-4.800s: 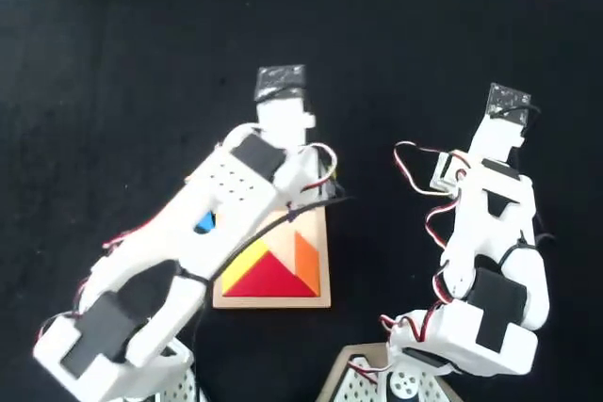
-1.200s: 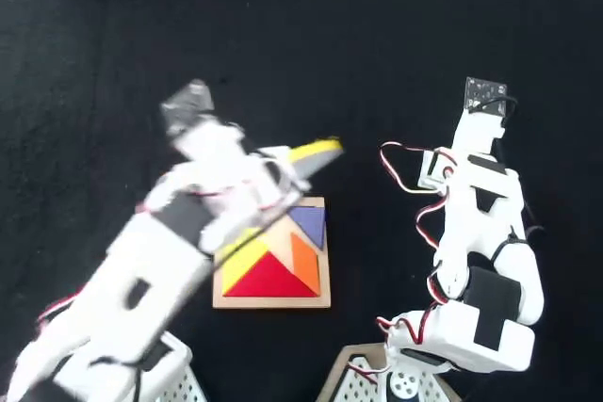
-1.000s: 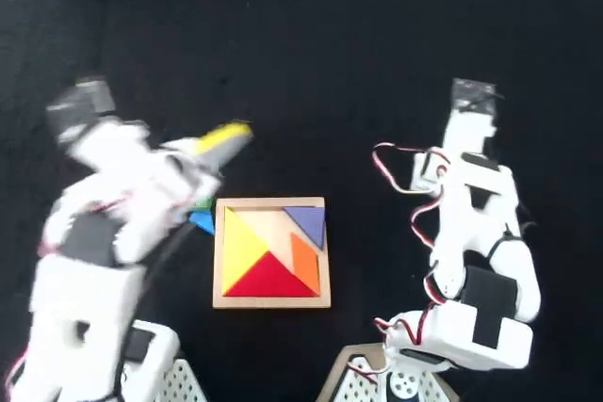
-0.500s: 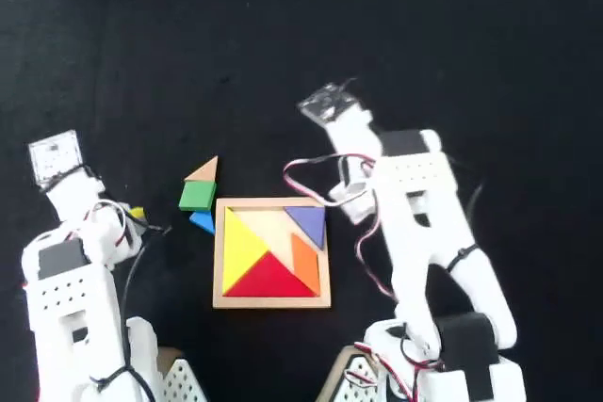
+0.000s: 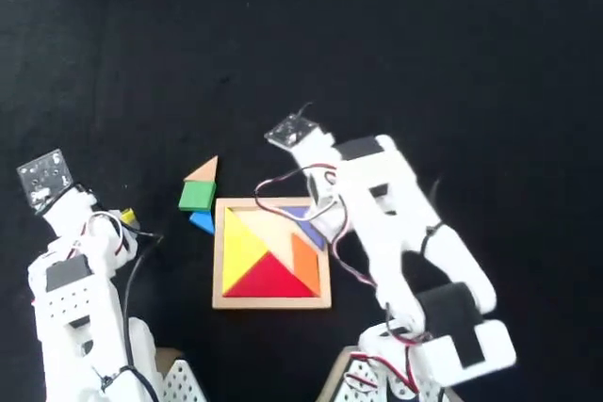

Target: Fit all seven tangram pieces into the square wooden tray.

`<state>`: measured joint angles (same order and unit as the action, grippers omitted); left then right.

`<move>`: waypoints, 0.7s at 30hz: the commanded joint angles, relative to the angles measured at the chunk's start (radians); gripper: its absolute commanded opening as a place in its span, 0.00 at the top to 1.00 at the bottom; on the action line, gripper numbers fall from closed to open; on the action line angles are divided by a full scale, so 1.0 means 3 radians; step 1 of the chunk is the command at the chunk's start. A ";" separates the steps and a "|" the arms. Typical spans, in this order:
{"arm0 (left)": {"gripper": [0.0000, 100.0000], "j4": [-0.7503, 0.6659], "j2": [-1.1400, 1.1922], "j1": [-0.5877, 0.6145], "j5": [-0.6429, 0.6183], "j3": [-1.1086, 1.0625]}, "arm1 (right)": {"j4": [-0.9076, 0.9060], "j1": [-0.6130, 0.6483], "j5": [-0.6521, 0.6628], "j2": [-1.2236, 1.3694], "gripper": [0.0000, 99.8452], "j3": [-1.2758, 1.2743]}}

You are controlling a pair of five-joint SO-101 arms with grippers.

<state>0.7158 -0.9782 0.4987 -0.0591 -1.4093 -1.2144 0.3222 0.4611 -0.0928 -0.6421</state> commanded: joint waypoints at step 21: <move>0.77 -0.0056 -0.0005 -0.0059 -0.0031 0.0008 | -0.0798 0.0573 -0.0256 -0.0325 0.99 0.0939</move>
<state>0.7158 -0.9782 0.4910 -0.0591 -1.4093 -1.4216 0.4434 0.4227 -0.1097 -0.4258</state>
